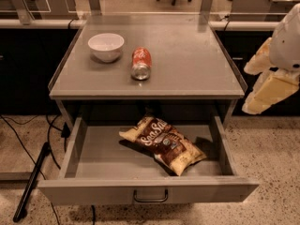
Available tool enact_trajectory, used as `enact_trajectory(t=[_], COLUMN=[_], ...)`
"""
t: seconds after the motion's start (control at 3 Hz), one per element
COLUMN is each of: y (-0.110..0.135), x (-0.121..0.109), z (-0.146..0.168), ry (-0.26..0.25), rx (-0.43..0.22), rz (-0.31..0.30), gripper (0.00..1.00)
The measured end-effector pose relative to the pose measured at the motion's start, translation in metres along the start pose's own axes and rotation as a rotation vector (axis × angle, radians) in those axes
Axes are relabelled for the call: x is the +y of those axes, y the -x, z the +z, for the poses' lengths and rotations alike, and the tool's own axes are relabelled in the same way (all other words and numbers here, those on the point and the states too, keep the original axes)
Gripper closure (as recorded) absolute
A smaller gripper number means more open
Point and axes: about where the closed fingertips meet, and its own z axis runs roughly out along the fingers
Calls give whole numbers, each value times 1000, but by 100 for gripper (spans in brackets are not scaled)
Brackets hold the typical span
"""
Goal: Pick brown chip bag from top drawer and place on counter
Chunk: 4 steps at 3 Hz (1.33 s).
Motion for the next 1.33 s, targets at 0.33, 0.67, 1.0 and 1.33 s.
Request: enact_trajectory(t=[0.33, 0.67, 1.0, 1.33], y=[11, 24, 36, 49], x=[14, 27, 40, 58], z=[21, 48, 78, 108], ry=[10, 29, 56, 53], rx=[-35, -55, -80, -134], rz=[59, 115, 162, 208], gripper=[72, 97, 100, 100])
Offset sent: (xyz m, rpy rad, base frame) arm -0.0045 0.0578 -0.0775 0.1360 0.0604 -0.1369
